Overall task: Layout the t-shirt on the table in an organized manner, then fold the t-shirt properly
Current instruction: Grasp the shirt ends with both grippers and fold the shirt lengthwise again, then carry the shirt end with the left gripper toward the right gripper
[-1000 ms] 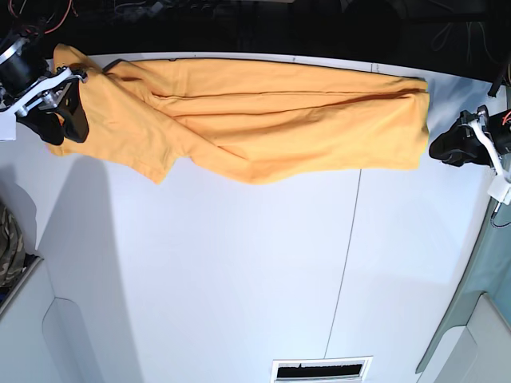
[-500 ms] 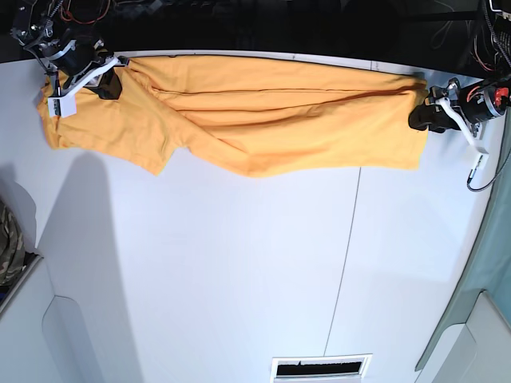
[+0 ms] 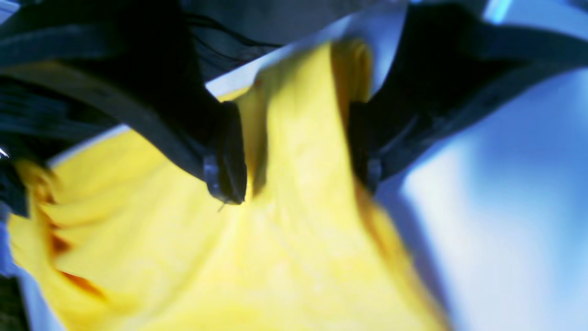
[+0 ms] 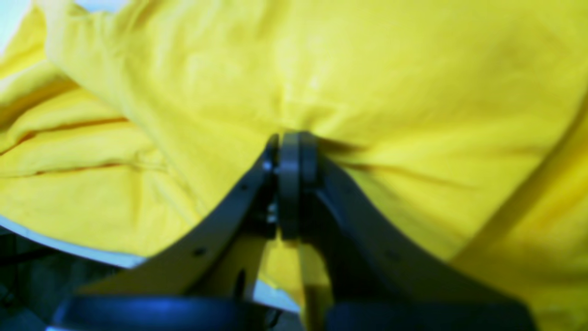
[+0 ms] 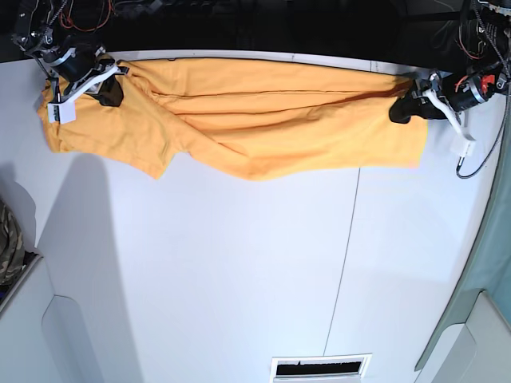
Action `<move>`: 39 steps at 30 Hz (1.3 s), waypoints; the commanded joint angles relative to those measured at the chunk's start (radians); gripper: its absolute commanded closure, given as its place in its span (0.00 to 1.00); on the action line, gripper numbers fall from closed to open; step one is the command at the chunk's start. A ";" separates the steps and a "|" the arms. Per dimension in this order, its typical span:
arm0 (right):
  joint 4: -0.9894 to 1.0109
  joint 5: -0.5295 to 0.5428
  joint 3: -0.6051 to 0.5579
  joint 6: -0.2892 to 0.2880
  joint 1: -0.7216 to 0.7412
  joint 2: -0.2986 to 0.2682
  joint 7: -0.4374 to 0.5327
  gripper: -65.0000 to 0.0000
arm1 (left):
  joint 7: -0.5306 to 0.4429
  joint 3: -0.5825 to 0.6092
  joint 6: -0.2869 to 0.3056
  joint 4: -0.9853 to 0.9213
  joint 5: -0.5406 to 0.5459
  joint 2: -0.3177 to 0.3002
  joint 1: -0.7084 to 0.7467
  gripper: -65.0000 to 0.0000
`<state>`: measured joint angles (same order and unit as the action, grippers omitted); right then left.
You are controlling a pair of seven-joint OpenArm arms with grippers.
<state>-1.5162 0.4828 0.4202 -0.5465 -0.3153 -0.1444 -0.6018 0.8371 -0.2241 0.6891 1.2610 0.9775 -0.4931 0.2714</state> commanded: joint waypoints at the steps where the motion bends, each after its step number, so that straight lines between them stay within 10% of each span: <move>1: -0.011 0.019 0.003 -0.008 0.006 -0.010 0.013 1.00 | 0.014 0.014 0.009 0.006 -0.002 -0.011 -0.003 0.47; 6: -0.011 0.022 0.003 -0.007 0.007 -0.010 0.010 1.00 | -0.018 0.059 0.009 0.006 0.010 -0.011 -0.018 1.00; 13: -0.011 0.022 0.003 -0.007 0.008 -0.010 0.006 1.00 | 0.050 -0.063 0.009 0.182 0.028 -0.018 -0.038 1.00; 20: -0.011 0.022 0.003 -0.007 0.010 -0.010 0.005 1.00 | 0.118 0.072 0.009 0.532 0.139 -0.028 0.000 1.00; 32: -0.011 0.023 0.003 -0.007 0.010 -0.010 -0.005 1.00 | -0.042 0.448 -0.076 0.449 -0.328 0.267 -0.142 1.00; 37: -0.012 0.055 0.003 -0.007 0.010 -0.011 -0.005 1.00 | -0.063 0.531 -0.076 0.292 -0.369 0.345 -0.200 0.44; 39: -0.018 0.093 0.003 -0.007 0.010 -0.018 -0.005 0.81 | -0.062 0.558 -0.076 0.268 -0.369 0.362 -0.222 0.40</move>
<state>-1.5166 0.5602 0.4202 -0.5472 -0.3077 -0.1493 -0.6220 0.8005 0.3370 0.6060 1.5127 0.5838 -0.1349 0.0654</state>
